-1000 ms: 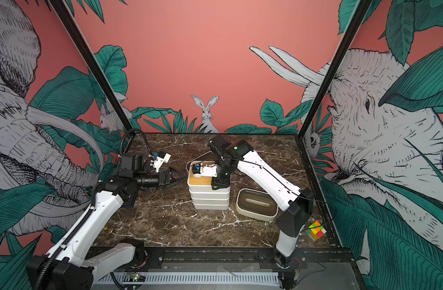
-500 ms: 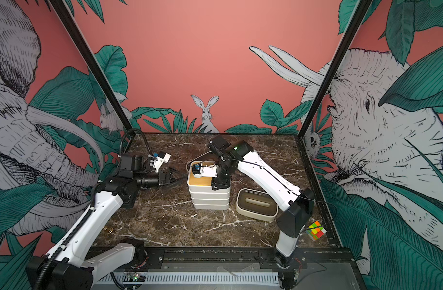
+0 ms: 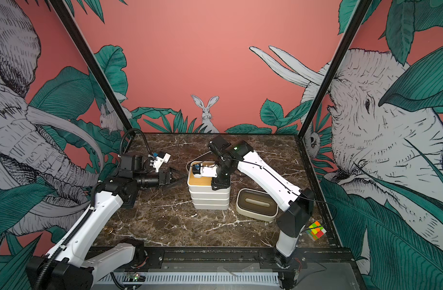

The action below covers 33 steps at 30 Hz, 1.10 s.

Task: Stack the tissue boxes
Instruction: Place the tissue box at the tissue box.

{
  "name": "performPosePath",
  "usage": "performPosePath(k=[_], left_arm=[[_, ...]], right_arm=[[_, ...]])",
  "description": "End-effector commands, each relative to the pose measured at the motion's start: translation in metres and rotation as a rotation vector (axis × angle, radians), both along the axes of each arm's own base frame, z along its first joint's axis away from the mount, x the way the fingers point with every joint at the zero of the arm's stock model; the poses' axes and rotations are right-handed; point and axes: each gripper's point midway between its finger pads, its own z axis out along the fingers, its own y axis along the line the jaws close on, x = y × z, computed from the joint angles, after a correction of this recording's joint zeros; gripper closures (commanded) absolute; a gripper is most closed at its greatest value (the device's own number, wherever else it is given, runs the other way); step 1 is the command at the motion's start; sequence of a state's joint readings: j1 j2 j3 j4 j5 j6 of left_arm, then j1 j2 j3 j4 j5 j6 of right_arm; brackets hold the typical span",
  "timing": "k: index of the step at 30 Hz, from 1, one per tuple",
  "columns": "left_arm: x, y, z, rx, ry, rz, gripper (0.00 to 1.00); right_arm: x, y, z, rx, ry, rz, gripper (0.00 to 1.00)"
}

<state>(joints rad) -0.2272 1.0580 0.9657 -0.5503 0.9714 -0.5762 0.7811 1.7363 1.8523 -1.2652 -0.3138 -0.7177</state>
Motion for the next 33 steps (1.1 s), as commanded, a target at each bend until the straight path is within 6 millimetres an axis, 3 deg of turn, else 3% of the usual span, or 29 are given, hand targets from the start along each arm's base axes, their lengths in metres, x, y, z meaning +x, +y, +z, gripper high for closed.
performPosePath(k=[1, 19, 33], left_arm=[[-0.0038, 0.0035, 0.0013, 0.006, -0.003, 0.012, 0.00], [-0.0034, 0.0031, -0.0011, 0.006, 0.005, 0.011, 0.00], [-0.0029, 0.0030, -0.0019, 0.006, 0.007, 0.011, 0.00]], right_arm=[[-0.0060, 0.0019, 0.0179, 0.055, -0.032, 0.008, 0.53], [-0.0087, 0.0011, 0.0244, 0.073, -0.049, 0.009, 0.53], [-0.0044, 0.0054, 0.0182, 0.052, -0.047, 0.004, 0.53]])
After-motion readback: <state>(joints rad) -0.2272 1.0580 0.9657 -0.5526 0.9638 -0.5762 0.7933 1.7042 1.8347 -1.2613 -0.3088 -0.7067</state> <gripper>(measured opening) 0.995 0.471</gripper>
